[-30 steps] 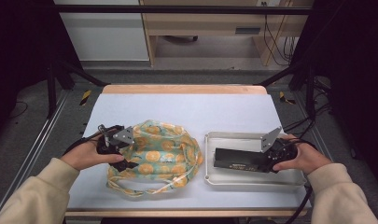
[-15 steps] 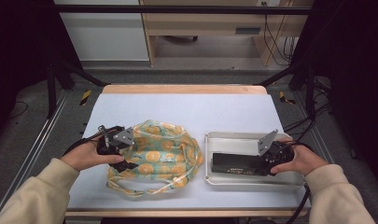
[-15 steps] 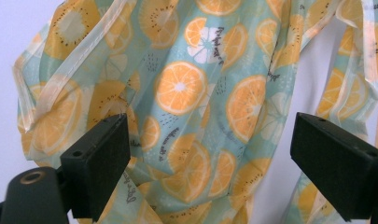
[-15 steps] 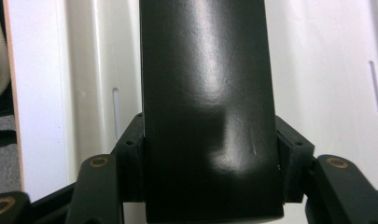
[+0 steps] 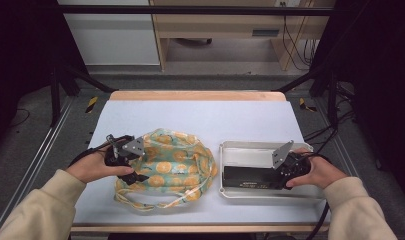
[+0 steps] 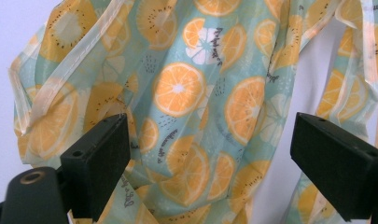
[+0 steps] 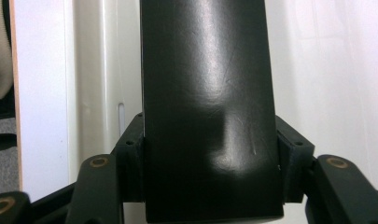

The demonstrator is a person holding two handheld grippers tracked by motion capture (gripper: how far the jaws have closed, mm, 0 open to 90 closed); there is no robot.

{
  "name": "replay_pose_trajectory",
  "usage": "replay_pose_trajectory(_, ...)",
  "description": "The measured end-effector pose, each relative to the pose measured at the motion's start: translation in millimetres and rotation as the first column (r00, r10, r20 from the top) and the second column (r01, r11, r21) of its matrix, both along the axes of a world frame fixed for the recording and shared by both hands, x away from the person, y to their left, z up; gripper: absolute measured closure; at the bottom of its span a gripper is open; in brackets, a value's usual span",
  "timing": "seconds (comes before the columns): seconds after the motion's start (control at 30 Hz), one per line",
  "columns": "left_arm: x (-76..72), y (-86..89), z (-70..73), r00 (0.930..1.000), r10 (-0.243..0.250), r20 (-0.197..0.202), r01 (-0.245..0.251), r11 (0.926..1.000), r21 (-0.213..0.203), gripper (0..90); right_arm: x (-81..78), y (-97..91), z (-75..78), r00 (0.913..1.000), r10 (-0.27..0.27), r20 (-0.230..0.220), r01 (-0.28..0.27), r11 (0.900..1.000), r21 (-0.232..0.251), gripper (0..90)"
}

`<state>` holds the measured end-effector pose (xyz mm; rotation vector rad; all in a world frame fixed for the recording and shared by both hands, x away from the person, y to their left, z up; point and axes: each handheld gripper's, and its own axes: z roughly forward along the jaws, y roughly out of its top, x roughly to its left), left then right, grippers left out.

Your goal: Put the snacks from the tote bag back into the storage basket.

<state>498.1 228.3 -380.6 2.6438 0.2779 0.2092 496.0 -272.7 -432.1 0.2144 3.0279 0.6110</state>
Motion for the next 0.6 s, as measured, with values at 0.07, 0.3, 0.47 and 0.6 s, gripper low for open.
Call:
replay_pose_trajectory(0.07,-0.2,-0.4,0.1,1.0,-0.002,0.002,0.002,1.0,0.001,12.1,0.3,0.6,-0.7,1.0,0.001,0.005,-0.001,1.0,0.0,42.4)
replay_pose_trajectory(0.3,-0.1,-0.1,-1.0,1.0,-0.003,0.001,0.003,1.0,0.007,12.1,0.6,0.4,-3.0,1.0,0.003,0.006,-0.003,1.0,0.0,42.1)
replay_pose_trajectory(0.47,-0.4,1.0,-2.0,1.0,0.002,-0.002,-0.002,1.0,0.001,12.0,0.4,0.0,-3.2,1.0,-0.007,0.003,0.007,1.0,-0.003,41.0)
replay_pose_trajectory(0.6,-0.2,2.0,-1.6,1.0,-0.001,0.0,0.001,1.0,0.004,12.1,0.4,0.5,-2.9,0.9998,-0.02,-0.006,0.02,0.9998,-0.003,34.2)
